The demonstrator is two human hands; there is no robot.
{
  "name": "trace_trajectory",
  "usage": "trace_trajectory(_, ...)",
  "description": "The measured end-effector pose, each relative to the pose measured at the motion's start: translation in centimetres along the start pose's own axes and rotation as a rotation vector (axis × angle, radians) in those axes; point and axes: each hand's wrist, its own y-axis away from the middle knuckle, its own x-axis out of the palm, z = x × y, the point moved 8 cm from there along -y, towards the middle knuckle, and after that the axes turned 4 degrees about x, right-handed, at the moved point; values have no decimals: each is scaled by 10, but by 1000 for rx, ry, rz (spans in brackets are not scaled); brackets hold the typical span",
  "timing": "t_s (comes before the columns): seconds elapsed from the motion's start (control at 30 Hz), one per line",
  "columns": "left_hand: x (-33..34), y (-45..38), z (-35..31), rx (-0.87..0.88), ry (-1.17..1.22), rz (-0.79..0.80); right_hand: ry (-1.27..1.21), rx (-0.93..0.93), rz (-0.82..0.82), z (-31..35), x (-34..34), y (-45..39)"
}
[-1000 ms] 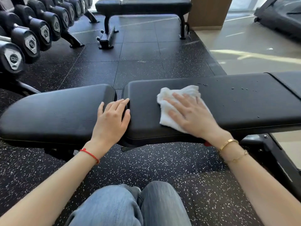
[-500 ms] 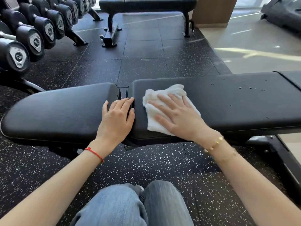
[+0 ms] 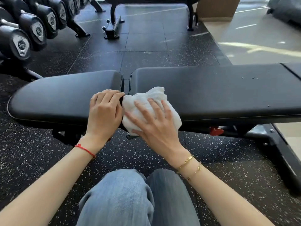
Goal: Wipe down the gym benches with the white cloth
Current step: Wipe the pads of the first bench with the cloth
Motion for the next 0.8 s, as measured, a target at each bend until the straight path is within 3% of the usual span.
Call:
trace_trajectory(0.23,3,2,3,3,-24,39,48,146,-39,-76,3,37)
trace_trajectory(0.33,6,1,-3,6,-23,47,28,223,-66,-66,2,30)
trace_trajectory(0.47,6,-1,-13,-10,65,51,21,145,-101,-30,2,13)
trace_trajectory(0.57,8,0,-22,0,80,79,37,114,-120,-55,2,29)
trace_trajectory(0.7,14,-5,-29,-1,103,113,-2,251,-106,-111,-2,52)
trace_trajectory(0.8,18,-11,-39,8,125,144,-18,295,-130,-93,-4,44)
